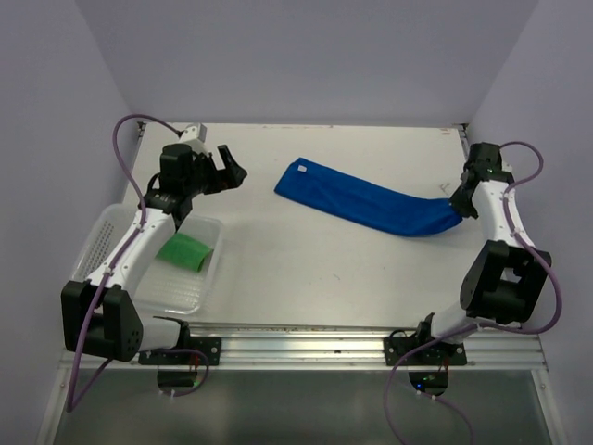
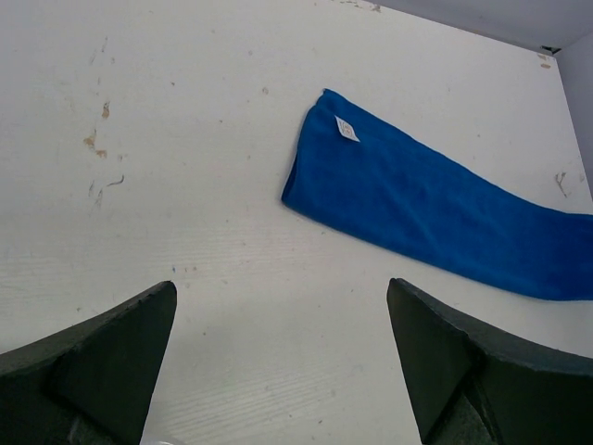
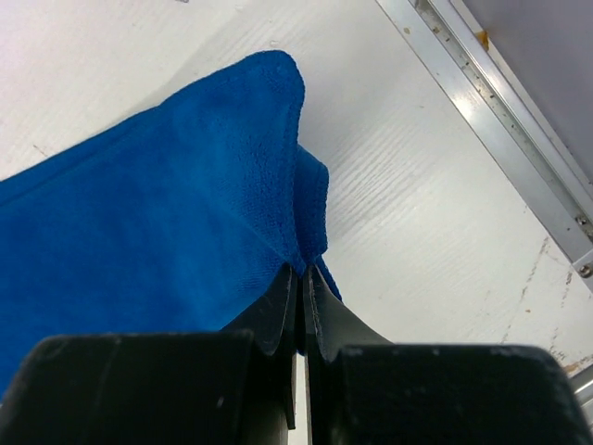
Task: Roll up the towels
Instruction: Fold the towel
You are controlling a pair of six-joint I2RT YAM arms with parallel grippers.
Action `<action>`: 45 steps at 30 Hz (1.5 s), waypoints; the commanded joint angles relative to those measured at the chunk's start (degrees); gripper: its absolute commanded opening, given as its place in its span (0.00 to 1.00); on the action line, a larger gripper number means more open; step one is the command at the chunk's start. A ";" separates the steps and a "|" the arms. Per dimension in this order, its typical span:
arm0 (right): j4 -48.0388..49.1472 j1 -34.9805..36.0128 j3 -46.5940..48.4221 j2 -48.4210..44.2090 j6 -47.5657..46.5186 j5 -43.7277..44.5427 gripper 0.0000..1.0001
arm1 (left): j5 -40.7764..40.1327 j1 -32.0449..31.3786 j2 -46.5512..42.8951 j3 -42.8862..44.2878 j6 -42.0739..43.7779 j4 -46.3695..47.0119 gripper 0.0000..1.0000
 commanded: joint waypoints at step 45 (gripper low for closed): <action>-5.34 40.71 64.62 44.75 11.02 -6.80 0.00 | 3.45 -1.18 0.69 0.06 0.66 1.72 1.00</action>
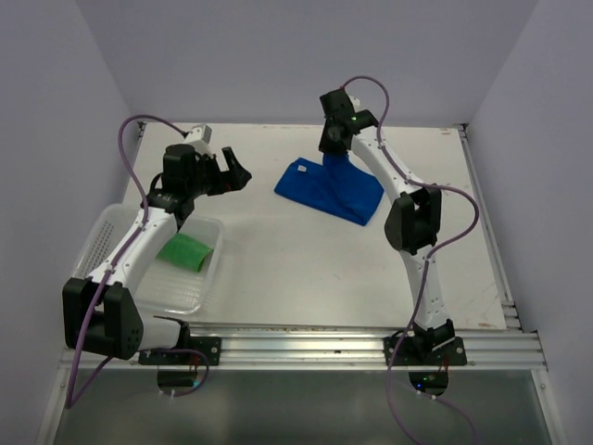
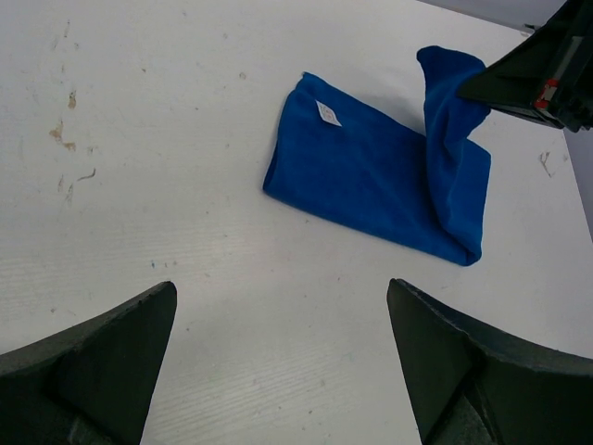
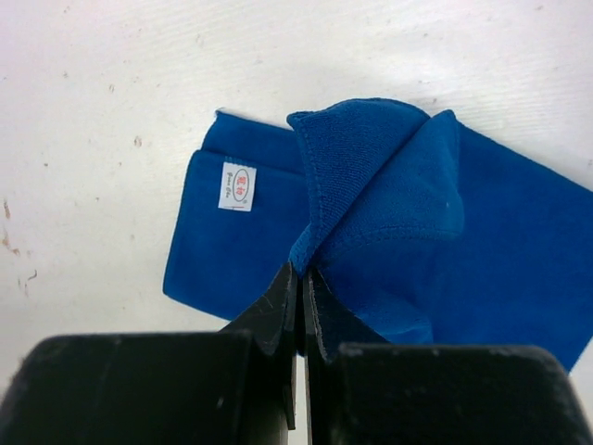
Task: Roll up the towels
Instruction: Fold the towel
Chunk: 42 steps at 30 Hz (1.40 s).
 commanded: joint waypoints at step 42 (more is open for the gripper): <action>16.70 4.95 1.67 13.28 8.50 -17.80 0.17 | 2.87 -0.40 1.18 -0.05 -0.13 1.89 1.00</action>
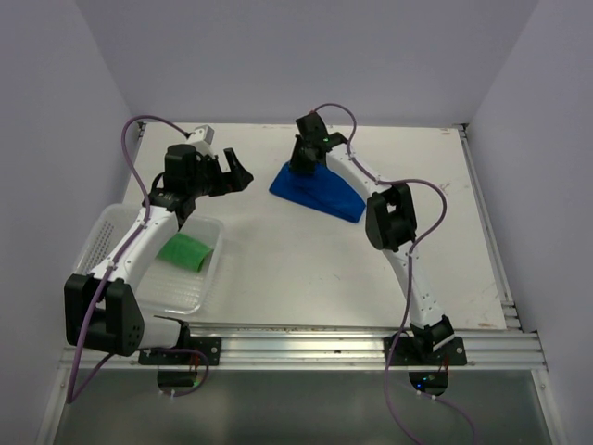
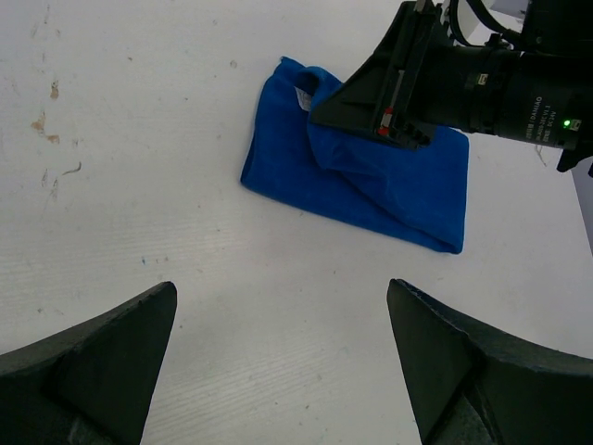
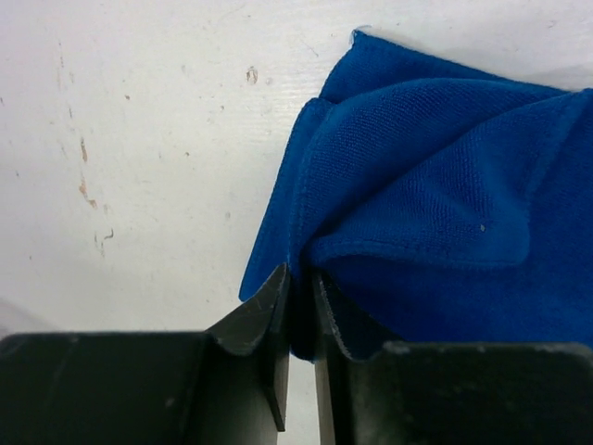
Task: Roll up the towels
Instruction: Fold the towel
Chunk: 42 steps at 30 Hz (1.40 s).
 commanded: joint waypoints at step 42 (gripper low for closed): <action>19.28 1.84 -11.70 -11.34 -4.11 -2.14 0.56 | 4.42 -0.40 0.99 0.12 -0.44 2.42 1.00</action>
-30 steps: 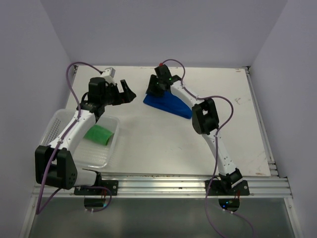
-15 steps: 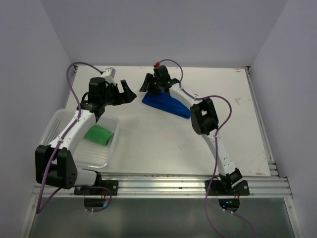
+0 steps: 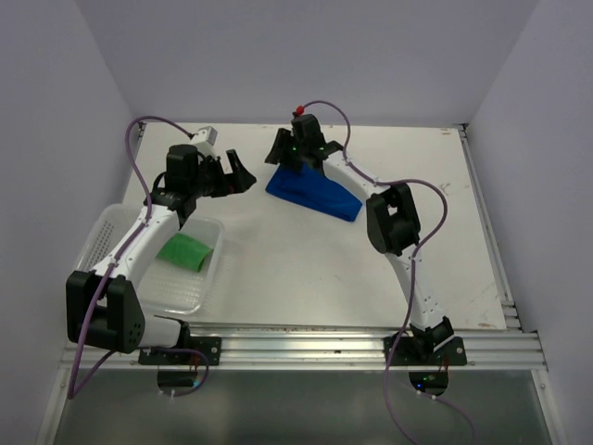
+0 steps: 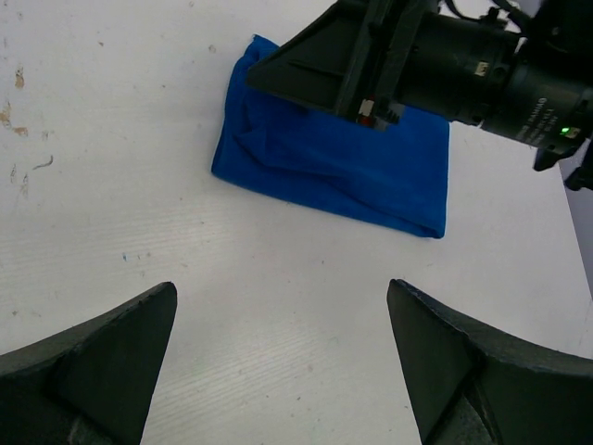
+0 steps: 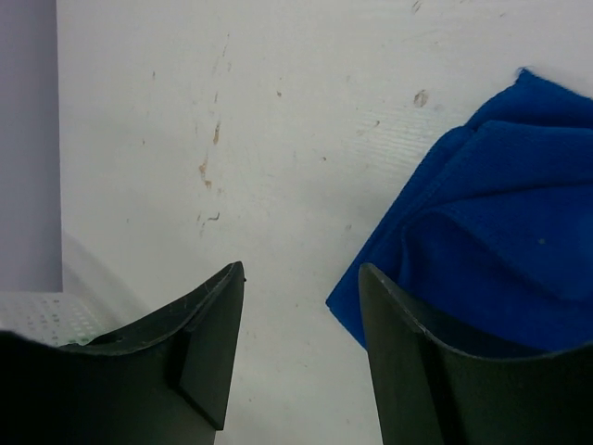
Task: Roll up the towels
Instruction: Fold the towel
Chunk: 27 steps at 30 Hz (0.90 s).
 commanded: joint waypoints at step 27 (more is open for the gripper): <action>-8.41 -3.14 -1.18 -1.64 -0.15 7.76 0.58 | 1.64 -0.40 0.75 0.21 -0.15 2.11 1.00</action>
